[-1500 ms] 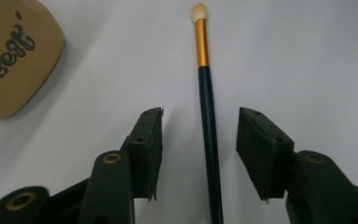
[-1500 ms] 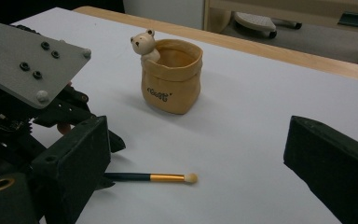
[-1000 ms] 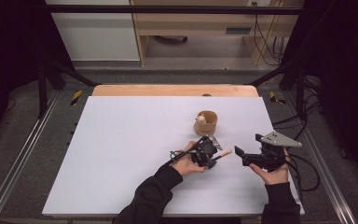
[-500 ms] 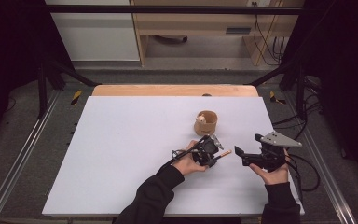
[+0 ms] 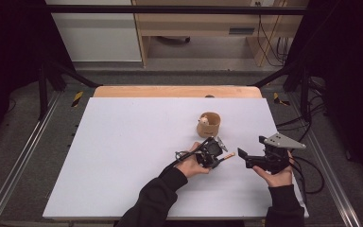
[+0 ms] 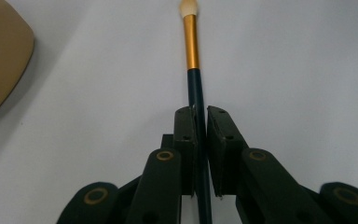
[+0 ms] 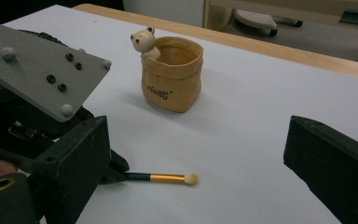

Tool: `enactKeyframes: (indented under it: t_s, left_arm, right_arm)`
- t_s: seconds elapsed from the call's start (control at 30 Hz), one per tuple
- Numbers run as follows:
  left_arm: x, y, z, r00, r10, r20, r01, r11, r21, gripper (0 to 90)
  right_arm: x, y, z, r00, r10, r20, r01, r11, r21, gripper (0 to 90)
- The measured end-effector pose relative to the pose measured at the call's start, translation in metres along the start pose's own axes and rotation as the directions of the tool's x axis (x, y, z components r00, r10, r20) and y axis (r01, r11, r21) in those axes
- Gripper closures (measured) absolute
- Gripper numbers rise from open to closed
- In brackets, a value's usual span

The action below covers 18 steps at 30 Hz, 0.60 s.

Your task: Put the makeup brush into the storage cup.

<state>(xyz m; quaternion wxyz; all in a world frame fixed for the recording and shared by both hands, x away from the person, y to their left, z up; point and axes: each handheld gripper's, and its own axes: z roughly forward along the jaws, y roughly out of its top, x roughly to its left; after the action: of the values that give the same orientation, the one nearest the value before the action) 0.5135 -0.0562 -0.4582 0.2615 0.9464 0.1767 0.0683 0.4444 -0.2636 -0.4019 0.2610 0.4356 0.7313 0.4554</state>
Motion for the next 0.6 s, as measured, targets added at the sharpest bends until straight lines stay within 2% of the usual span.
enactKeyframes:
  t_s: [0.3,0.6]
  left_arm:
    - [-0.0015,0.0022,0.0000,0.9999,0.006,-0.011,-0.006,0.9999,0.016,82.6]
    - [-0.0007,0.0039,0.0000,1.0000,0.006,-0.005,-0.006,0.9996,0.028,83.0]
  right_arm:
    - [0.0000,-0.0002,0.0002,1.0000,0.000,0.001,0.000,1.000,0.002,7.4]
    - [-0.0005,-0.0004,0.0003,1.0000,0.000,0.001,0.000,1.000,0.001,7.4]
